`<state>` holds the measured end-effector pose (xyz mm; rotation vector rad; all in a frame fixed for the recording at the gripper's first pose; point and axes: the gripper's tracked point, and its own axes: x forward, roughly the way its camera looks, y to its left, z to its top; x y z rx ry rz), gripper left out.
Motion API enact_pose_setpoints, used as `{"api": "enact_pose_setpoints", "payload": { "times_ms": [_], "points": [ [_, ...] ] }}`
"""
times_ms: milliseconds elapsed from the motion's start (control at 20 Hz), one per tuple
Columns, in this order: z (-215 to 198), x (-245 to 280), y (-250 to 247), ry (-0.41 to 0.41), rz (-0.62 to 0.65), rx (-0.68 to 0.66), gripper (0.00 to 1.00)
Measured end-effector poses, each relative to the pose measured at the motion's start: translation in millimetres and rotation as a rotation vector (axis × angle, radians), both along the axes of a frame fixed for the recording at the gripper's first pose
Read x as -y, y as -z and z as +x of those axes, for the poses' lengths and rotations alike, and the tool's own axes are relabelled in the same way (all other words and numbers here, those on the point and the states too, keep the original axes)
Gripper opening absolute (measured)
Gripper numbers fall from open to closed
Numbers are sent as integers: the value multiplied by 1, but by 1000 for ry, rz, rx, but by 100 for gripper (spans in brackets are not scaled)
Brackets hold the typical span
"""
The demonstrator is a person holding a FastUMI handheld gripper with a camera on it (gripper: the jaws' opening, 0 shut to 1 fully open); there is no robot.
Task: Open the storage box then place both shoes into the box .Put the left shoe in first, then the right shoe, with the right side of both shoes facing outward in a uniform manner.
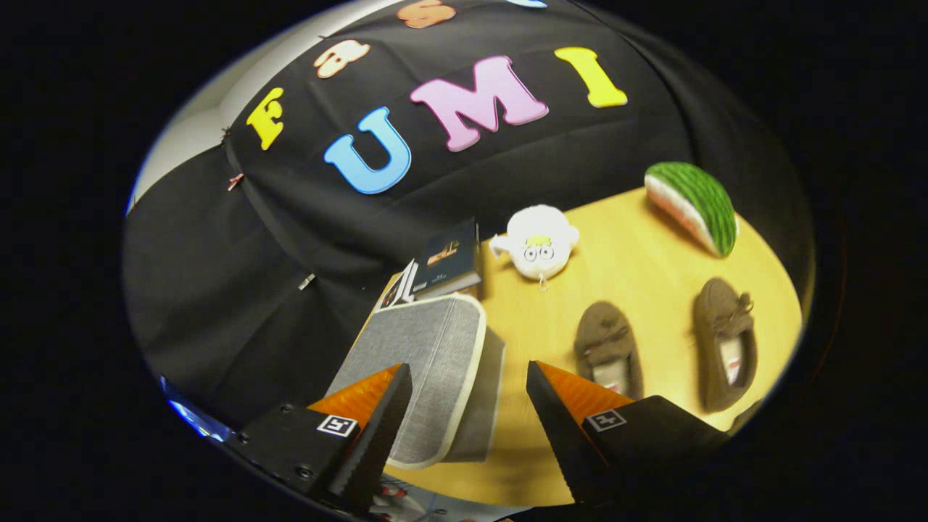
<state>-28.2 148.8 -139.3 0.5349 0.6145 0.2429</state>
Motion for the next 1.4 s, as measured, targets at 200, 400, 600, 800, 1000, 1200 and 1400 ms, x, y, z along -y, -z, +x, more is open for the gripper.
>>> {"api": "enact_pose_setpoints", "payload": {
  "times_ms": [200,400,600,800,1000,1200,1400],
  "points": [
    [-20,-17,27,-39,144,-154,98],
    [-13,-32,52,-45,287,-269,98],
    [-5,-55,57,-53,420,-352,96],
    [-1,-66,60,-74,443,-398,81],
    [-2,-70,60,-89,458,-455,49],
    [3,-66,52,-91,467,-455,24],
    [6,-67,47,-114,409,-418,7]
  ]
}}
